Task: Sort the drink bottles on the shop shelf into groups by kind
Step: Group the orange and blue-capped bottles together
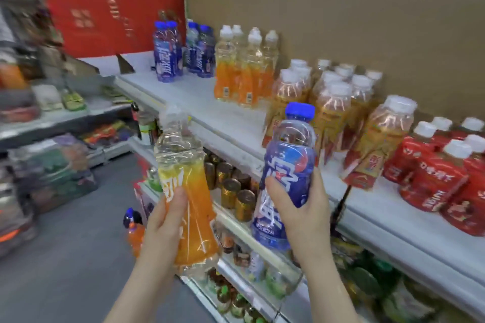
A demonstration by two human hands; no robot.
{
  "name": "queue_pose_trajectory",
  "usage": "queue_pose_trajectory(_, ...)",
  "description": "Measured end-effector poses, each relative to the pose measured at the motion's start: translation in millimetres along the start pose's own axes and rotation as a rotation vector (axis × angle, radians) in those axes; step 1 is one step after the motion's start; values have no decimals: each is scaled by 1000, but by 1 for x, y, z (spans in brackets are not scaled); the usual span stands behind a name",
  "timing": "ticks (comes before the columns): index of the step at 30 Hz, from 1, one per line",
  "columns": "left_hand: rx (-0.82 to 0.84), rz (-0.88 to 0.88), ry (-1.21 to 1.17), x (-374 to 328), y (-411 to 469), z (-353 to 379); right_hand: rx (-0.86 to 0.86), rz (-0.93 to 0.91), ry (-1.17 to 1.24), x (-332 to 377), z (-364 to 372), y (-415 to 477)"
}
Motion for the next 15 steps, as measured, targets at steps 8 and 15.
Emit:
queue_pose_trajectory(8,1,45,24,-75,103,-73,26,-10,40,0,142,55)
queue_pose_trajectory(15,76,80,37,-103,192,-76,5,-55,48,-2,224,167)
Point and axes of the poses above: each hand's wrist, its own y-axis towards the middle knuckle, its own z-axis out of the palm, x = y × z, the point moved 6 cm from there along y, towards the middle knuckle, and after that the axes turned 5 degrees about -z, right-handed, at the moved point
